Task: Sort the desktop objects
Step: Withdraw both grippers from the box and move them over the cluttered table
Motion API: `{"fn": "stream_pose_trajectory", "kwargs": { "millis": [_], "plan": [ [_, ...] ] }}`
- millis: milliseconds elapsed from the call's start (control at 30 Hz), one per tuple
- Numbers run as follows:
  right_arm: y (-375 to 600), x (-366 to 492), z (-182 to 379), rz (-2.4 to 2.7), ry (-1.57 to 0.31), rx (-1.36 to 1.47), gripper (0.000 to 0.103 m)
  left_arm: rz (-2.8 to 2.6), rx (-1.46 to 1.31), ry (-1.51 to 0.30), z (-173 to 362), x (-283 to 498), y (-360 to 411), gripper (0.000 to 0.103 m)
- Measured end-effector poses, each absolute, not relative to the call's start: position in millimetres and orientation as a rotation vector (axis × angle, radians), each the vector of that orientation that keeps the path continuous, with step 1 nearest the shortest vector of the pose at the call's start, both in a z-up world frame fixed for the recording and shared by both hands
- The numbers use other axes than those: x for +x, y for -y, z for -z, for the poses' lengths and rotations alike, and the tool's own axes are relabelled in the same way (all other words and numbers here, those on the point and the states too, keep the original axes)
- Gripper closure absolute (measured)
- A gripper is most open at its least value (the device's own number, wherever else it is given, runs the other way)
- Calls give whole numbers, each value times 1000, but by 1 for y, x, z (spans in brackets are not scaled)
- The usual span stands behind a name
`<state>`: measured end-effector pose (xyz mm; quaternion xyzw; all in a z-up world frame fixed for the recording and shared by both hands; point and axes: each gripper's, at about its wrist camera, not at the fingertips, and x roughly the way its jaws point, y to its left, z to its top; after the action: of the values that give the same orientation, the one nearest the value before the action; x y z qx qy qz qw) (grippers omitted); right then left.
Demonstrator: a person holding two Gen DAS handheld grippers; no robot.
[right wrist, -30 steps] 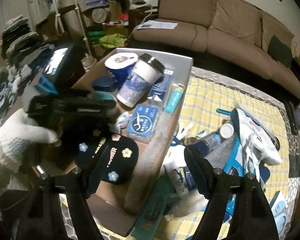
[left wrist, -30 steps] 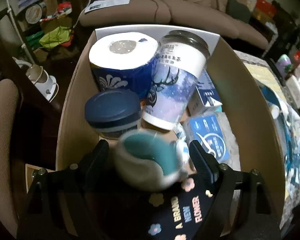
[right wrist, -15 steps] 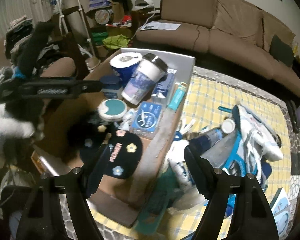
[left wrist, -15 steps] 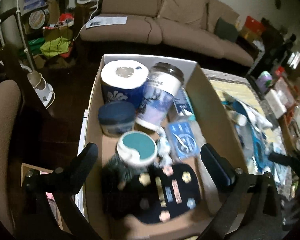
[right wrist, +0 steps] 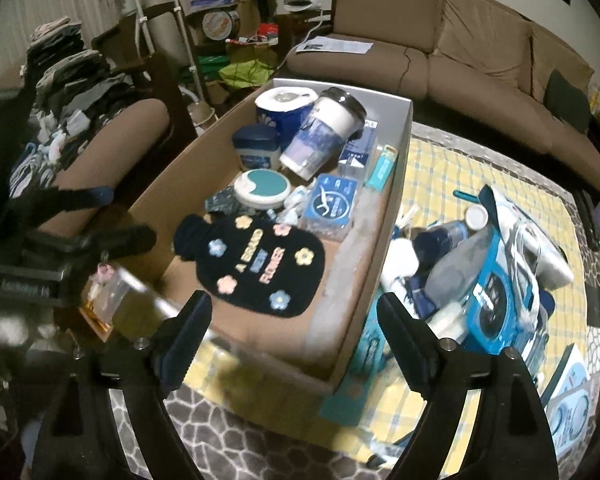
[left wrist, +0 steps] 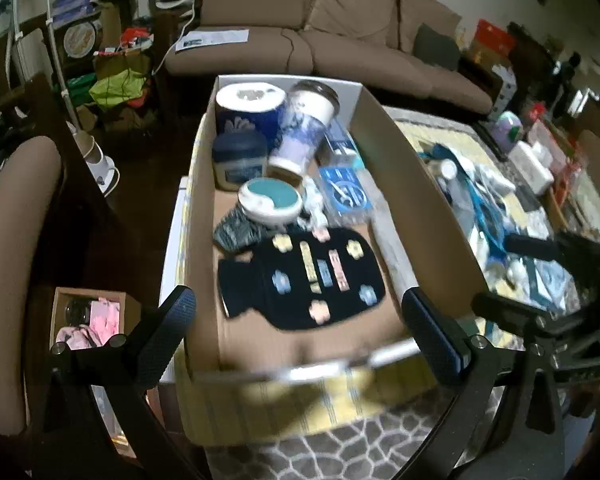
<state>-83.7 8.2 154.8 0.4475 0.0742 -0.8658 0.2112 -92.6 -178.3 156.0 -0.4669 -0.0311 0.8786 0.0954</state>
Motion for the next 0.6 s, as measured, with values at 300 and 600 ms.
{"fn": "stream_pose_trajectory", "kwargs": {
  "millis": [300,600],
  "plan": [
    [-12,-48,-155,2439,-226,1239,11,-2594,-1368,57,-160,-53,162,0],
    [-28,-22,-161,2474,-199,1231,10,-2581,-1337,37,-170,-29,143,0]
  ]
}}
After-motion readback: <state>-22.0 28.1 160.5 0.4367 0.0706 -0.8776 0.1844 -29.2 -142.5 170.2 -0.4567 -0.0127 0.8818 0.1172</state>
